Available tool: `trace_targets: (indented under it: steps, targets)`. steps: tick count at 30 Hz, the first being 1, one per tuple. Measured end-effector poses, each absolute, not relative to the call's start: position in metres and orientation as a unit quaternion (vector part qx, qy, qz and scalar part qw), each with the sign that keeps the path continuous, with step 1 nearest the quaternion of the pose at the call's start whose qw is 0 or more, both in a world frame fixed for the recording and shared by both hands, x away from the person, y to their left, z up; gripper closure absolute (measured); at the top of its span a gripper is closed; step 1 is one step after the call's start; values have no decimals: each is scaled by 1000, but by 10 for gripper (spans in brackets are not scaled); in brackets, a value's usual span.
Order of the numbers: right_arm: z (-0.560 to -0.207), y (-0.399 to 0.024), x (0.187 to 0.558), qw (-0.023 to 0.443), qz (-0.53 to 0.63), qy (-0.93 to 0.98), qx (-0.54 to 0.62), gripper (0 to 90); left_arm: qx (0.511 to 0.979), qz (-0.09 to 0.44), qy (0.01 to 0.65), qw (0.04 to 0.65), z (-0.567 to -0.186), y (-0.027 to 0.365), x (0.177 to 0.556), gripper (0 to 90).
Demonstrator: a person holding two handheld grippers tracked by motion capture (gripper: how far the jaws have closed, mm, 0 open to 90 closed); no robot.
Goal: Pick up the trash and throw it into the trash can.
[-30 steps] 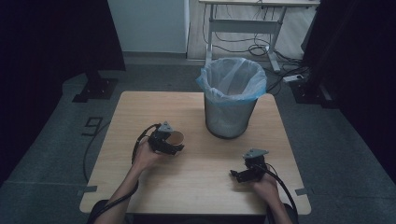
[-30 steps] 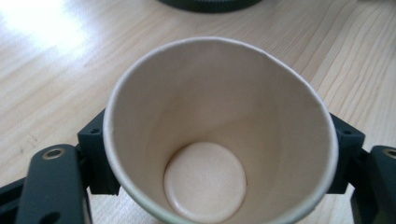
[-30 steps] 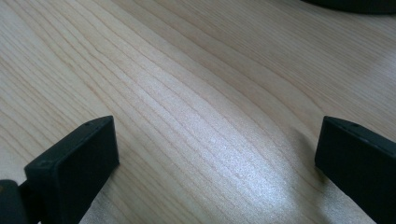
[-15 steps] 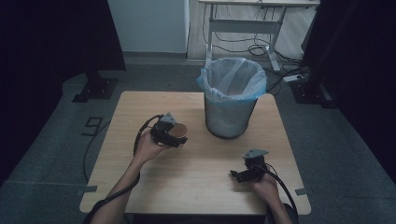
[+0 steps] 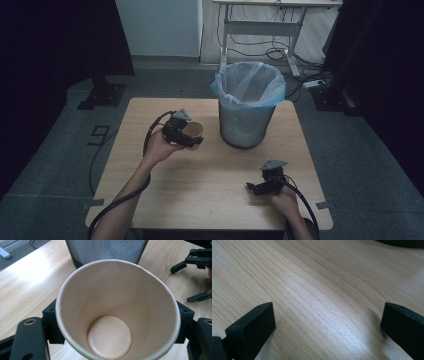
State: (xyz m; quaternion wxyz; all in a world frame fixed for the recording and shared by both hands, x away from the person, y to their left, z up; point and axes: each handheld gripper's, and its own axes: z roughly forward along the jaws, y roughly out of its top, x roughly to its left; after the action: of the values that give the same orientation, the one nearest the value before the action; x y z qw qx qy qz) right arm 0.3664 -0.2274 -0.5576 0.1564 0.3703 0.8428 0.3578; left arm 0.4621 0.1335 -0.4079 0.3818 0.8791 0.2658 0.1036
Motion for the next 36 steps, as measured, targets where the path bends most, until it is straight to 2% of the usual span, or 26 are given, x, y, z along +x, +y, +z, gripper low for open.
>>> trace_targets:
  steps: [36]
  targets:
    - [-558,-227,366,156,358,844,368,0,868,103,265,407,-306,123,484,242]
